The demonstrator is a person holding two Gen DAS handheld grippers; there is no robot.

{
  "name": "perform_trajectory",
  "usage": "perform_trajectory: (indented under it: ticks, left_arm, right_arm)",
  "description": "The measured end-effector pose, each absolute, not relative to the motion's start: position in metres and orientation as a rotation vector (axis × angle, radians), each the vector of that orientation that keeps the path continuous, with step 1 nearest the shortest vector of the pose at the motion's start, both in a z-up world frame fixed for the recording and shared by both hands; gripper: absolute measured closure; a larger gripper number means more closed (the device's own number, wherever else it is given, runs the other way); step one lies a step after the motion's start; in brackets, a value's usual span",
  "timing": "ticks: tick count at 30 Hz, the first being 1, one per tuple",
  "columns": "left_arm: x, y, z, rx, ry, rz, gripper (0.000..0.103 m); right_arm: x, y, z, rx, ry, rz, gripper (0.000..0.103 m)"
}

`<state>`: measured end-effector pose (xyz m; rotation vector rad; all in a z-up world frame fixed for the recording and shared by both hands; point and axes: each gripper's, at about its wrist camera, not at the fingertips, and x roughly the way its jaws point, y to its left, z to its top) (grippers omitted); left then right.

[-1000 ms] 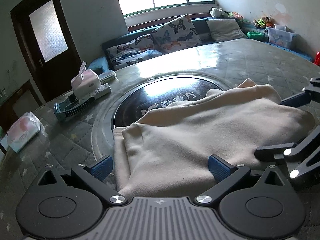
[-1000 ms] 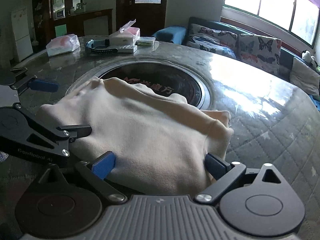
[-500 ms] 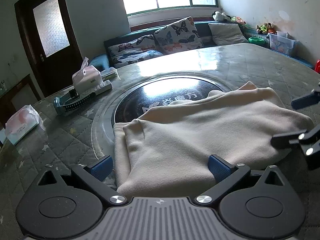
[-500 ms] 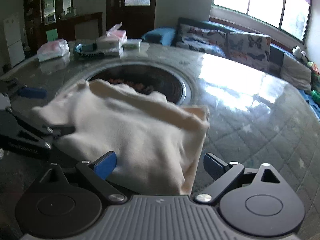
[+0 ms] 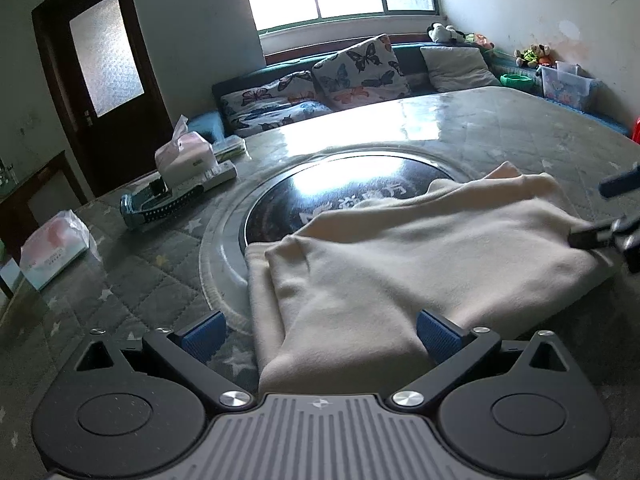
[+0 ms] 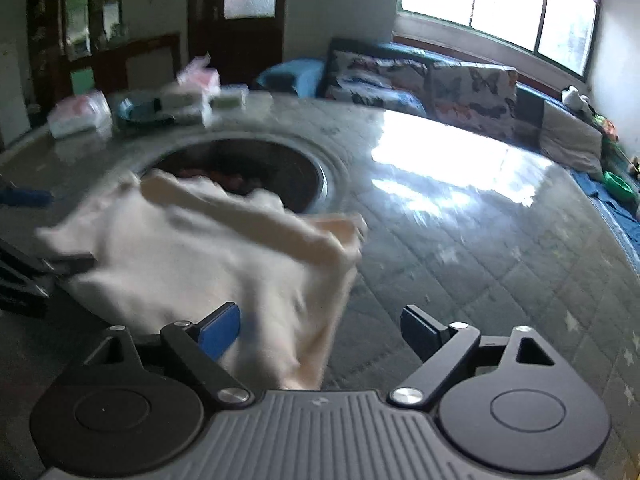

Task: Fold clothes

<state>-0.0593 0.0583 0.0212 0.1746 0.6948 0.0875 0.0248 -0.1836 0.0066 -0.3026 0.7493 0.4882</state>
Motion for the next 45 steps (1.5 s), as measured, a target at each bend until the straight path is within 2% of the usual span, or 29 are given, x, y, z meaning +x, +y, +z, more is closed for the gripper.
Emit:
perform_trajectory:
  ticks: [10,16,23,31,45]
  left_arm:
    - [-0.062,0.068,0.034,0.16,0.676,0.113,0.0]
    - [-0.061,0.086,0.024,0.124,0.71,0.164,0.0]
    - [-0.062,0.093,0.028,0.094,0.713,0.159,0.0]
    - [-0.063,0.102,0.026,0.05,0.726,0.162,0.0]
    - [-0.072,0.122,0.022,-0.002,0.749,0.181,0.0]
  right_arm:
    - [0.037,-0.192,0.021,-0.258,0.711,0.475,0.014]
    - [0.053,-0.188,0.001,-0.263,0.764,0.457,0.015]
    - [0.067,-0.192,0.014,-0.239,0.736,0.427,0.015]
    - [0.095,-0.191,-0.001,-0.233,0.778,0.368,0.015]
    - [0.045,-0.15,0.028,-0.283,0.704,0.597,0.015]
